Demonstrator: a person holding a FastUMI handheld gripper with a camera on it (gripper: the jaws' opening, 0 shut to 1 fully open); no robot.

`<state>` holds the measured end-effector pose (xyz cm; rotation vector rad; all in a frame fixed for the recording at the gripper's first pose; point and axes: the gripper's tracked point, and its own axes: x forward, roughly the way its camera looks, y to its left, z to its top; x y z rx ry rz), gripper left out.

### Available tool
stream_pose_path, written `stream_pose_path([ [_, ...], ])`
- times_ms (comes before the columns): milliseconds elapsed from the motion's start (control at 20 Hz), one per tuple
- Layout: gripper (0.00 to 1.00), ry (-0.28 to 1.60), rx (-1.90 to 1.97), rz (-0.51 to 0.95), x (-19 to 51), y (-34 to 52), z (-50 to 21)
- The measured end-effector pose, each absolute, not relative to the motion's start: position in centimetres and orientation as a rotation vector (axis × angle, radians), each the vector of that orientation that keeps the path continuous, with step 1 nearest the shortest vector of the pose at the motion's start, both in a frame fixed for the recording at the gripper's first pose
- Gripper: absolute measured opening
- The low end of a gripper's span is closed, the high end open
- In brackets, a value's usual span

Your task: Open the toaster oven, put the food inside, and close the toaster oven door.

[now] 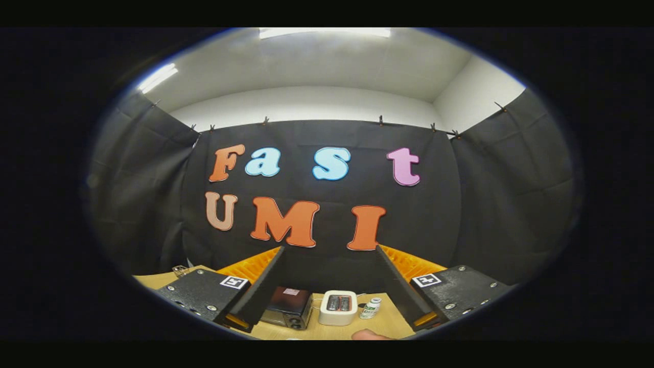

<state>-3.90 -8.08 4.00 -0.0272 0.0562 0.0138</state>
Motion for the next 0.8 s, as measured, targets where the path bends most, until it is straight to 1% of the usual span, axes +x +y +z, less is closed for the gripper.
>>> stream_pose_path([
  [800,1.00,0.040,-0.021,0.027,-3.5,-6.8,5.2],
])
